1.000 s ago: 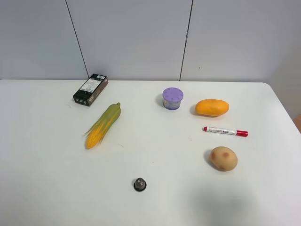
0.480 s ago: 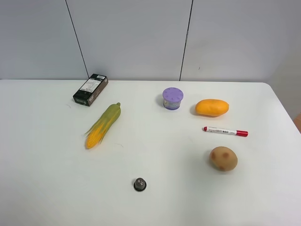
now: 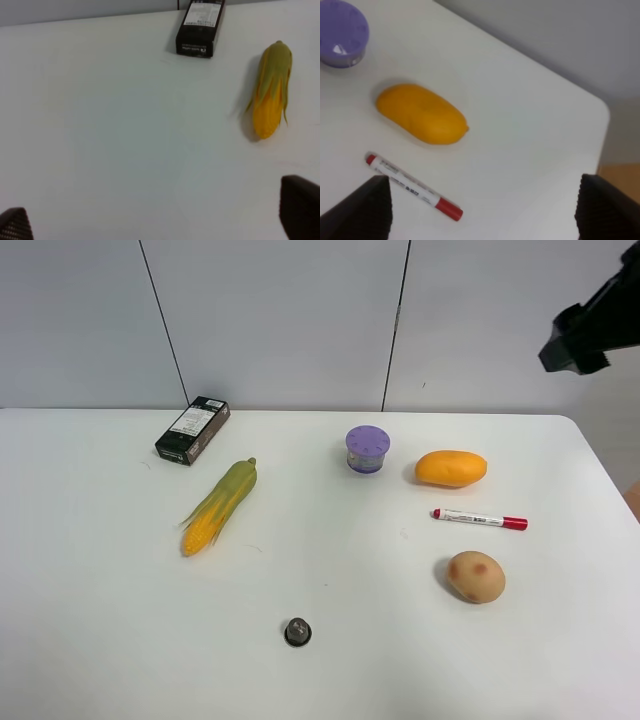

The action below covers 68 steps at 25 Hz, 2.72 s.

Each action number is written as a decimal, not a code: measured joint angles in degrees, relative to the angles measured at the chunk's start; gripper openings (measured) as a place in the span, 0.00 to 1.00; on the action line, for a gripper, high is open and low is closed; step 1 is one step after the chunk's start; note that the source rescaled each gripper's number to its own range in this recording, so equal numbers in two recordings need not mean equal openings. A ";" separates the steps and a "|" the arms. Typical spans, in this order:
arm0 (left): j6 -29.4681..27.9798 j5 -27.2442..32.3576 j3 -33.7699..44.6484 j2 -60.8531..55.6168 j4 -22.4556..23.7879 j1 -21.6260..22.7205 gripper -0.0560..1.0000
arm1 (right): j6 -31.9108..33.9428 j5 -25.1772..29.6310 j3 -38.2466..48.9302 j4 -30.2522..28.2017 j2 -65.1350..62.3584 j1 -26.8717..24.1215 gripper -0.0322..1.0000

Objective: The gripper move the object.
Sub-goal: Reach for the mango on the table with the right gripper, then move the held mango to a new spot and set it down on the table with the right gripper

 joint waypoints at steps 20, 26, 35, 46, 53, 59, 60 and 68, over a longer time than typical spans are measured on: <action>0.00 0.00 0.00 0.00 0.00 0.00 1.00 | -12.12 -7.62 -4.76 11.20 22.25 -6.93 1.00; 0.00 0.00 0.00 0.00 0.00 0.00 1.00 | -27.40 -2.15 -8.31 17.38 30.66 -7.80 1.00; 0.00 0.00 0.00 0.00 0.00 0.00 1.00 | -38.80 2.55 -17.28 13.62 40.16 -8.28 1.00; 0.00 0.00 0.00 0.00 0.00 0.00 1.00 | -44.50 2.61 -23.27 18.21 50.72 -8.28 1.00; 0.00 0.00 0.00 0.00 0.00 0.00 1.00 | -45.54 2.88 -23.56 18.21 53.70 -8.28 1.00; 0.00 0.00 0.00 0.00 0.00 0.00 1.00 | -45.59 2.18 -23.56 17.88 55.69 -8.28 0.77; 0.00 0.00 0.00 0.00 0.00 0.00 1.00 | -45.59 1.96 -23.56 17.87 55.93 -8.28 0.57; 0.00 0.00 0.00 0.00 0.00 0.00 1.00 | -43.40 4.03 -26.60 17.75 56.10 -8.28 0.03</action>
